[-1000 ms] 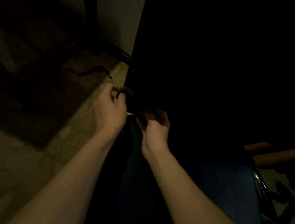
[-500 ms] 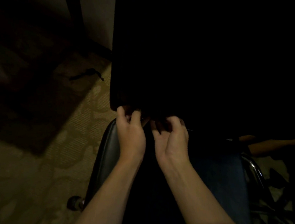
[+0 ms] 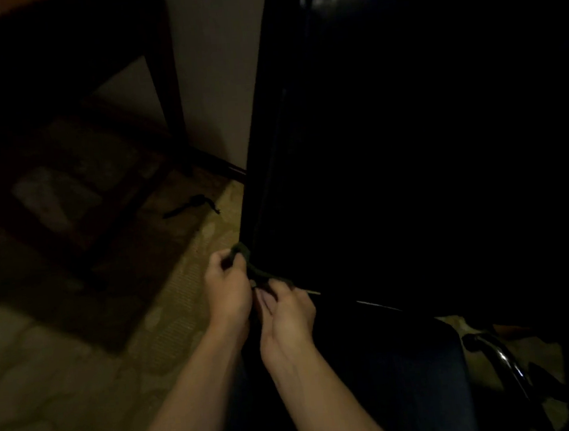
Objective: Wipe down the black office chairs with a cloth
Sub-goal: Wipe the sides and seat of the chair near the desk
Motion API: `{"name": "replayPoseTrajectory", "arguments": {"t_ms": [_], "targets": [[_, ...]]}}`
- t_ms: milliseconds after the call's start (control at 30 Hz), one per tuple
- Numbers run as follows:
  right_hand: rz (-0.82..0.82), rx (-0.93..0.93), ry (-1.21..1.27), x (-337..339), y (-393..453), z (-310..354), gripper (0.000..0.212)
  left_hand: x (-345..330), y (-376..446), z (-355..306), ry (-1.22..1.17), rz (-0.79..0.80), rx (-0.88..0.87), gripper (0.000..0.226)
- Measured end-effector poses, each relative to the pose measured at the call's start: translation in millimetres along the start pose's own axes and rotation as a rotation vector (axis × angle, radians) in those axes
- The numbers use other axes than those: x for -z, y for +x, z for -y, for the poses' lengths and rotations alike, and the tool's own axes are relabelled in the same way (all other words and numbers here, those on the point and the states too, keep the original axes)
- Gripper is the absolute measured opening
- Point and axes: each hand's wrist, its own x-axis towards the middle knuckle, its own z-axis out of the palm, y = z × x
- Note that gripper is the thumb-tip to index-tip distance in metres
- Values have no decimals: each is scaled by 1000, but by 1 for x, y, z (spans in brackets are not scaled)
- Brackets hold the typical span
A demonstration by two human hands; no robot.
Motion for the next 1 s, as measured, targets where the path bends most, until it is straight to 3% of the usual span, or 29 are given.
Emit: {"name": "replayPoseTrajectory", "arguments": {"t_ms": [267,400,633,767,867,1000], "targets": [[68,289,48,-61,-66,106,15,-47,-47,-110,45,132,-479,14],[5,367,-72,-61,-64,130,14,-73,-54,-109,172,58,-610,11],[-3,235,-186,-45,-47,117,11,-70,-29,-90,393,-14,-574,8],[-23,43,-180,-41,-43,101,22,-48,-17,-69,563,57,-381,9],[-51,9,-194,-44,-50,109,27,-41,-15,-78,548,153,-239,7],[23,103,-155,-72,-67,159,28,-70,-25,-140,438,168,-400,5]]}}
